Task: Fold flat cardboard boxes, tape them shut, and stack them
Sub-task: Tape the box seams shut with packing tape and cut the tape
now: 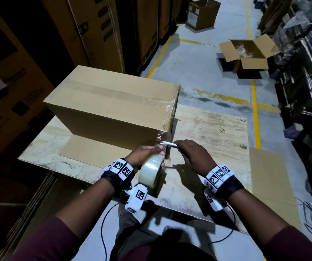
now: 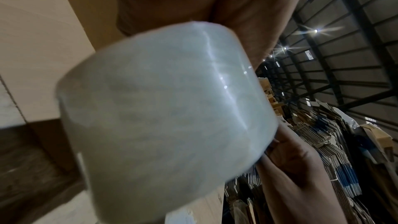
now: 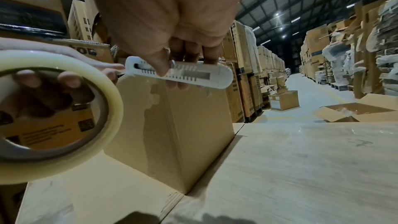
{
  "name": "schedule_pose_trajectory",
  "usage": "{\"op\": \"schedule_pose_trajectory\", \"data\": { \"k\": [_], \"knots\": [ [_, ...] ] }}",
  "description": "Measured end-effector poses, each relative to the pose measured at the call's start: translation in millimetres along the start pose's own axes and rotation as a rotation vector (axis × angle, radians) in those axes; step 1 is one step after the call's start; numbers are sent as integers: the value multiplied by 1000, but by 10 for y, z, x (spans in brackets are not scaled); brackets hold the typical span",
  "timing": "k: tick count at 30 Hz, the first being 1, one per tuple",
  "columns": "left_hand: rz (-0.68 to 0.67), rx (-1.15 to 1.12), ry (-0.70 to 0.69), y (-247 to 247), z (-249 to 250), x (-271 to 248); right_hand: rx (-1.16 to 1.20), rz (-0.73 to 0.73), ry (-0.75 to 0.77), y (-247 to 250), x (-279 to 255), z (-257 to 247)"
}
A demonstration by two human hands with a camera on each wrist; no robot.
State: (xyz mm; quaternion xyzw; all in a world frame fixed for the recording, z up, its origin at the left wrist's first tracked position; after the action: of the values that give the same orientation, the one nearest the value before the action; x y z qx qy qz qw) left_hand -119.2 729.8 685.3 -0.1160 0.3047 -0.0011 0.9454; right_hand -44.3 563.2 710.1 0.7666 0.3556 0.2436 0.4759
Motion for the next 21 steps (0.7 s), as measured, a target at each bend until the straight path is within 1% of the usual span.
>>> {"op": "schedule_pose_trajectory", "data": {
  "k": [5, 9, 11, 14, 16, 19, 21],
  "knots": [
    [-11, -56, 0, -25, 0, -39, -69, 40, -21, -16, 6, -16],
    [-68, 20, 81, -80, -137, -18, -217, -17, -68, -216, -51, 130],
    [-83, 47, 108, -110, -234, 12, -230, -91, -129, -321, -134, 239],
    [-56, 69, 113, -150, -302, 64, -193, -176, -311, -442, -360, 532],
    [-75, 83, 107, -242, -310, 110, -137, -174, -488, -479, -603, 855],
    [-81, 107, 104, -415, -337, 213, -6, -36, -759, -418, -999, 1363],
    [-106, 114, 98, -580, -369, 311, 46, 23, -881, -371, -1206, 1601]
  ]
}}
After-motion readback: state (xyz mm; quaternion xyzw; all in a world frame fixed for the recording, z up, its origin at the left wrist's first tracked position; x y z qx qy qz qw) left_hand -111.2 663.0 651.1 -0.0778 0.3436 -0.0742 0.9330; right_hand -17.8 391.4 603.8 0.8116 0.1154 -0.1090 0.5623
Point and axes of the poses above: each hand's wrist, its own x-axis towards the middle knuckle, its own y-axis out of the back of the hand, z = x × y, the point moved 7 cm from there along x, towards the middle knuckle, and after that the axes turned 2 degrees about -z, right-handed, at the moved point
